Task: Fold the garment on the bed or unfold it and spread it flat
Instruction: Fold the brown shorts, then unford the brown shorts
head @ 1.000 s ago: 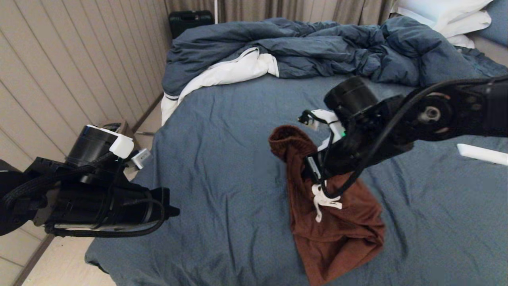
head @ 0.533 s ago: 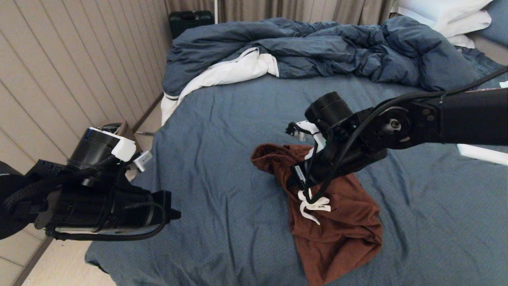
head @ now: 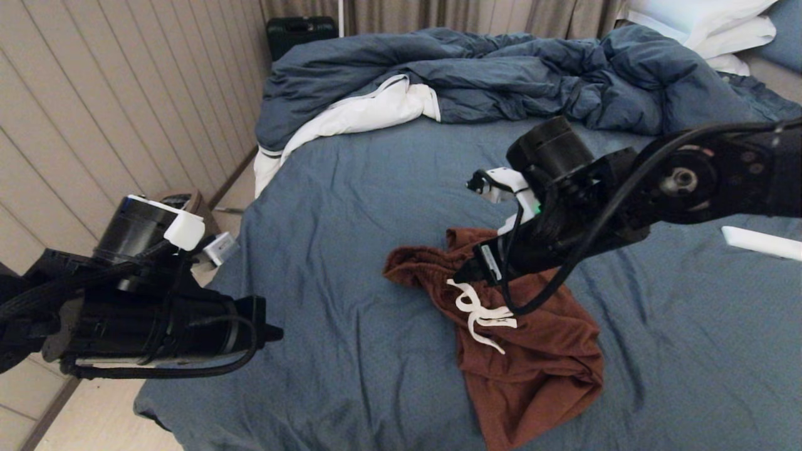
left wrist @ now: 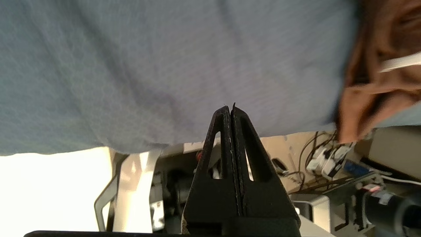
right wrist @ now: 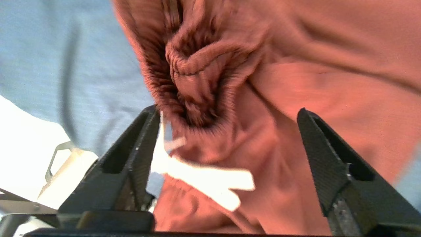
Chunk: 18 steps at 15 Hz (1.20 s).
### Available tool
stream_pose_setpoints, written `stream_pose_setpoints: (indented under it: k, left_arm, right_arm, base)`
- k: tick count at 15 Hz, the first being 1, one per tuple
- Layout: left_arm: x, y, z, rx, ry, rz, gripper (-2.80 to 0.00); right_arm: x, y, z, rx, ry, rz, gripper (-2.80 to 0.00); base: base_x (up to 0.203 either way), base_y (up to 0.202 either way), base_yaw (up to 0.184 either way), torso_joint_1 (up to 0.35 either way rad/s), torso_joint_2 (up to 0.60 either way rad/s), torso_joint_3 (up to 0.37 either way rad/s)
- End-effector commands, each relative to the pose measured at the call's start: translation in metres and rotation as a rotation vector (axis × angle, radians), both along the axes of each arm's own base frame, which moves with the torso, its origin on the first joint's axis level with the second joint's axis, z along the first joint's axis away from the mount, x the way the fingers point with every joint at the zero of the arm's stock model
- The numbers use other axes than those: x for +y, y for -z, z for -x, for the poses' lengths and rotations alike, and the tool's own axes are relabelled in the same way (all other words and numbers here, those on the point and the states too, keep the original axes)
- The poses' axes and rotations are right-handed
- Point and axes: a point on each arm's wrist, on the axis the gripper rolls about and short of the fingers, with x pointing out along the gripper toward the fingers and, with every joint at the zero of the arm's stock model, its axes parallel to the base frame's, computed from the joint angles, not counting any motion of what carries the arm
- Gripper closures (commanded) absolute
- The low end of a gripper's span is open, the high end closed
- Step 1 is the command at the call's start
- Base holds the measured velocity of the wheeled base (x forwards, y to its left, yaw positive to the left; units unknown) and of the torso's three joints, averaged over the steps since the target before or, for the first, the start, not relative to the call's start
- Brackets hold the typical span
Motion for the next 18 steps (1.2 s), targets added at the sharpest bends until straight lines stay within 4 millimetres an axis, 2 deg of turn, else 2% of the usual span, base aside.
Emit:
stream_pose_setpoints:
  k: [1, 3, 5, 7, 8, 11, 14, 16, 18]
  left_arm:
    - [0.009, -0.024, 0.017, -0.1, -0.004, 0.05, 0.0]
    - [0.025, -0.053, 0.045, -0.238, -0.009, 0.094, 0.0]
    - [0.044, -0.075, 0.081, -0.354, -0.036, 0.105, 0.0]
    - [0.065, -0.084, 0.115, -0.451, -0.107, 0.048, 0.0]
    - [0.075, -0.083, 0.133, -0.494, -0.151, 0.003, 0.0]
    - [0.103, -0.071, 0.183, -0.532, -0.231, -0.096, 0.0]
    - [0.124, -0.046, 0.226, -0.496, -0.284, -0.157, 0.0]
    - [0.127, -0.021, 0.224, -0.414, -0.406, -0.251, 0.0]
    - [0.126, -0.014, 0.225, -0.389, -0.538, -0.277, 0.0]
  right_arm:
    - [-0.021, -0.045, 0.033, -0.118, 0.008, -0.068, 0.0]
    - [-0.048, -0.081, 0.073, -0.222, 0.034, -0.111, 0.0]
    - [-0.08, -0.105, 0.121, -0.274, 0.061, -0.129, 0.0]
    - [-0.112, -0.114, 0.166, -0.316, 0.112, -0.144, 0.0]
    - [-0.128, -0.11, 0.187, -0.331, 0.157, -0.144, 0.0]
    - [-0.163, -0.073, 0.242, -0.345, 0.329, -0.116, 0.0]
    - [-0.176, -0.02, 0.296, -0.393, 0.416, -0.113, 0.0]
    - [-0.18, 0.027, 0.318, -0.368, 0.437, -0.097, 0.0]
    - [-0.181, 0.064, 0.336, -0.36, 0.461, -0.091, 0.0]
  base:
    - [0.0, 0.0, 0.0, 0.0, 0.0, 0.0]
    - [0.0, 0.0, 0.0, 0.0, 0.0, 0.0]
    - [0.0, 0.0, 0.0, 0.0, 0.0, 0.0]
    - [0.0, 0.0, 0.0, 0.0, 0.0, 0.0]
    - [0.0, 0.0, 0.0, 0.0, 0.0, 0.0]
    - [0.0, 0.0, 0.0, 0.0, 0.0, 0.0]
    - [0.0, 0.0, 0.0, 0.0, 0.0, 0.0]
    - [0.0, 0.0, 0.0, 0.0, 0.0, 0.0]
    - [0.0, 0.0, 0.0, 0.0, 0.0, 0.0]
